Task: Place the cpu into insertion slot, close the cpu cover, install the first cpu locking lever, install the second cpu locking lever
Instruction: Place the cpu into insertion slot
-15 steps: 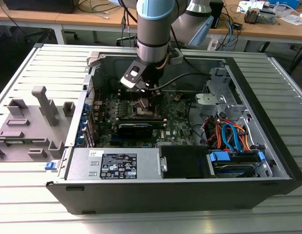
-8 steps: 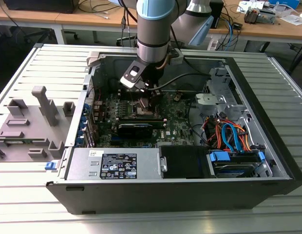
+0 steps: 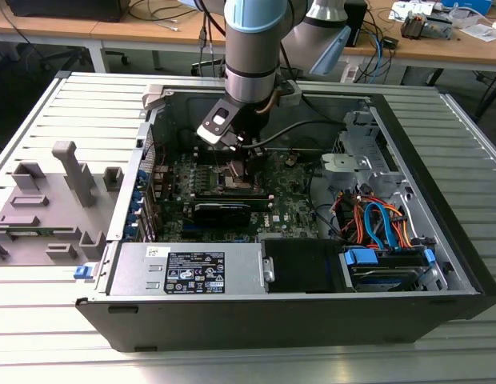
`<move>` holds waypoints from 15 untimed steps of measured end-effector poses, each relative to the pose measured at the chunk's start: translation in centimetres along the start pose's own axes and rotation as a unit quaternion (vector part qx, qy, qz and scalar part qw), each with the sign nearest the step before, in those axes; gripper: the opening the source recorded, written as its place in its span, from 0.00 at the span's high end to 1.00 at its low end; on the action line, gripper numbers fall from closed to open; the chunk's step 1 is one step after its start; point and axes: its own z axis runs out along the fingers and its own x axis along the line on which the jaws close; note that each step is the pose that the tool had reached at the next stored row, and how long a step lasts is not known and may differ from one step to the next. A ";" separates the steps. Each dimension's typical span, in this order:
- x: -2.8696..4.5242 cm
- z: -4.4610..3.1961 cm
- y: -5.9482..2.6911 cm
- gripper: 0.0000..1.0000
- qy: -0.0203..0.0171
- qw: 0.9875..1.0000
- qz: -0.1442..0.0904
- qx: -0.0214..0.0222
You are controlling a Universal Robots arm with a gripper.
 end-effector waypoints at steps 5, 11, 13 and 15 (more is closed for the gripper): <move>0.00 0.00 0.00 0.45 0.000 1.000 0.005 0.000; 0.00 0.00 0.00 0.45 0.000 1.000 0.023 0.000; 0.00 0.00 0.00 0.45 -0.001 0.999 0.037 0.000; 0.00 0.01 0.00 0.45 -0.002 0.999 0.047 0.000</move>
